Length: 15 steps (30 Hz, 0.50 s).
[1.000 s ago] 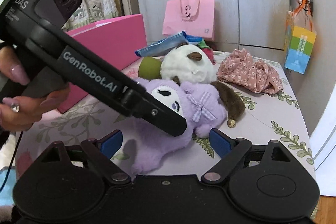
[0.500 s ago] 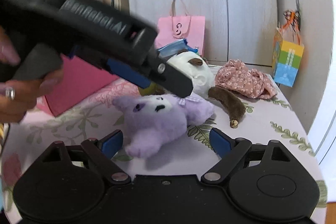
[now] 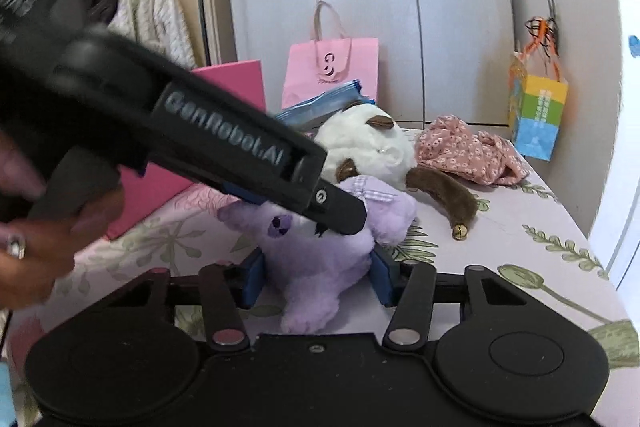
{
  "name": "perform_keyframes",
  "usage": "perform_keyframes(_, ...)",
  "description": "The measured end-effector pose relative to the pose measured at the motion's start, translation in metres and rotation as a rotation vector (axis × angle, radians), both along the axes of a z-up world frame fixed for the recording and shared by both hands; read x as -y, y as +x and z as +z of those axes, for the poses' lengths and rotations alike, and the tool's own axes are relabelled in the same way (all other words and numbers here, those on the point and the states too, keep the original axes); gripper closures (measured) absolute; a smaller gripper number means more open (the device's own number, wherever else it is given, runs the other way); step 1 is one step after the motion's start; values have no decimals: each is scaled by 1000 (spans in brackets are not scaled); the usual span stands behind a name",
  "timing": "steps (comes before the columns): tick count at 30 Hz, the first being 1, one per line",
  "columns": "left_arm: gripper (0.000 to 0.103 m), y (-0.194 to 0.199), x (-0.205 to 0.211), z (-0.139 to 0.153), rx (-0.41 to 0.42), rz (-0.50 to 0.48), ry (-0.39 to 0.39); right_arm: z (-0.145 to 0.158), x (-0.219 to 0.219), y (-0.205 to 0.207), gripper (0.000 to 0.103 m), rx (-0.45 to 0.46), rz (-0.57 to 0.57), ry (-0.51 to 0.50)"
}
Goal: Organize soft objects
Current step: 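Lift the purple plush with the left gripper and carry it into the pink box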
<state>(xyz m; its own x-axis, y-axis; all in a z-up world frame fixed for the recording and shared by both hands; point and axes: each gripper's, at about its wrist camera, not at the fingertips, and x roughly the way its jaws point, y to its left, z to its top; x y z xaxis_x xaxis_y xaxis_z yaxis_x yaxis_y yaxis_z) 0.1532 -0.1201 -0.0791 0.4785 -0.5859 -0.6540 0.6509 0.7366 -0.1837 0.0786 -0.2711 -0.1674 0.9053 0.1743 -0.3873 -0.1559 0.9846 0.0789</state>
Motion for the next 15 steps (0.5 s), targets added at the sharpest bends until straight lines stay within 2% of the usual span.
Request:
perform_keyframes(5,54,-19,-8,13,22,-2,27,11,-5,-13,48,-17,24,2)
perform_keyframes(8,53,-35,-14,25,47,11,49,23,-7,-18,48,-44,81,-3)
perform_keyframes(15,53,-59,-44,52,6,80,38,55,-14,-32,48,-114,210,42)
